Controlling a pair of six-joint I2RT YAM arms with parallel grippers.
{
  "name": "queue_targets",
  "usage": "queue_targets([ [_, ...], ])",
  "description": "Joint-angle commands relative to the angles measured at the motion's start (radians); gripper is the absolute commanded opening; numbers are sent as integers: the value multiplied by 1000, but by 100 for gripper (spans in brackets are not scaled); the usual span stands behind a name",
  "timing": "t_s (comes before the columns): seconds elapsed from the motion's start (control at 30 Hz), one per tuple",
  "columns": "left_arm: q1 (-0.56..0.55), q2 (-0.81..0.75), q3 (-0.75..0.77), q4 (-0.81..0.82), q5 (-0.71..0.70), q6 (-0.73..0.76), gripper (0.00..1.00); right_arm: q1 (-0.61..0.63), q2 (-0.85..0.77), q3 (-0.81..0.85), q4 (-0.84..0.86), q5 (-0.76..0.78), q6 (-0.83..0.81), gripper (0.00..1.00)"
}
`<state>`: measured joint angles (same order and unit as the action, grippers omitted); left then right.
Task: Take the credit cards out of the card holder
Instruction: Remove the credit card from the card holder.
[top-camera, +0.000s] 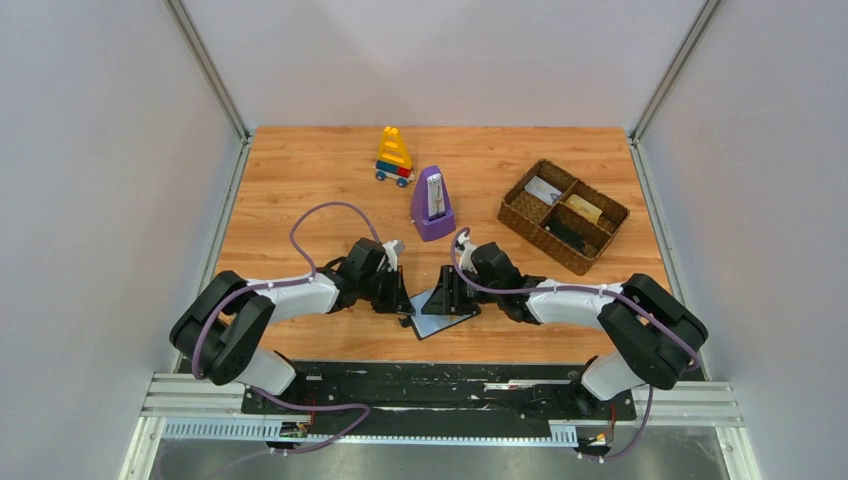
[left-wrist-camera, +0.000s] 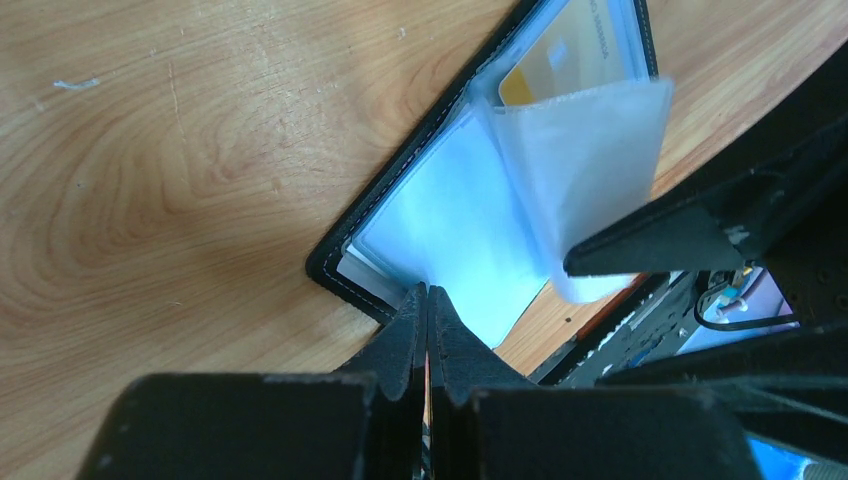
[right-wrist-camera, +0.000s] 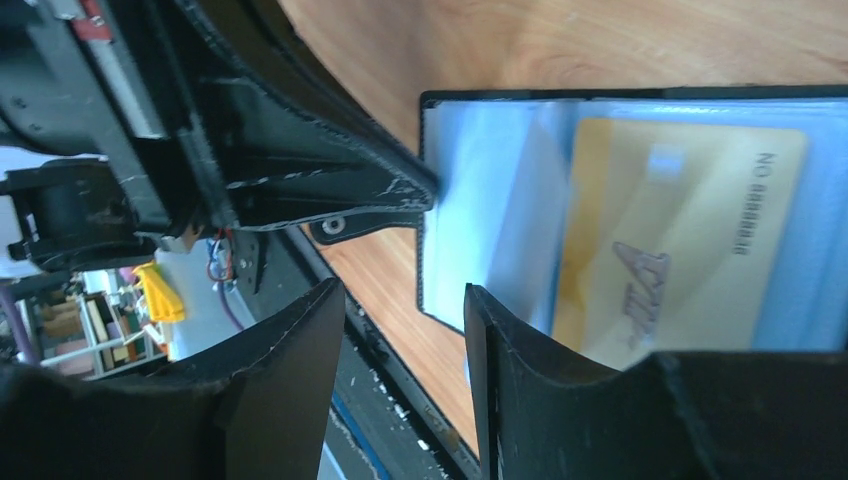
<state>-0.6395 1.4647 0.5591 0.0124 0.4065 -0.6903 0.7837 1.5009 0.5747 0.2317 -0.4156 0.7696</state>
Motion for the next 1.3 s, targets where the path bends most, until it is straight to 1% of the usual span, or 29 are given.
queue_targets([
  [0.0,-1,-24,18,8,-16,16,0,10,-55,-6,67,-56,29,48],
  [0.07,-2,-48,20,-5,-24,15,0,9,-90,2,37,-53,18,49],
  [0.13,0,-78,23,-40,-34,13,4,8,-117,13,5,-55,3,49],
  [0.23,0,-135,28,-71,-55,6,12,4,-162,23,-36,-35,-21,49],
  [0.27,0,-147,29,-82,-59,5,13,2,-180,28,-59,-15,-33,50],
  [0.33,-1,-165,30,-96,-71,4,17,-6,-203,45,-140,76,-55,51],
  [0.4,-1,-170,32,-111,-82,5,23,-24,-215,51,-204,166,-74,55],
  [0.53,0,-152,21,-103,-83,8,25,-64,-218,45,-228,237,-105,55],
  [0.63,0,-127,9,-75,-78,5,25,-81,-192,49,-227,243,-122,55],
  [1.0,-1,-19,-6,-30,-87,13,24,-92,-29,68,-170,214,-133,53],
  [1.27,-1,7,-5,-19,-100,23,22,-90,-29,18,-104,125,-102,50],
])
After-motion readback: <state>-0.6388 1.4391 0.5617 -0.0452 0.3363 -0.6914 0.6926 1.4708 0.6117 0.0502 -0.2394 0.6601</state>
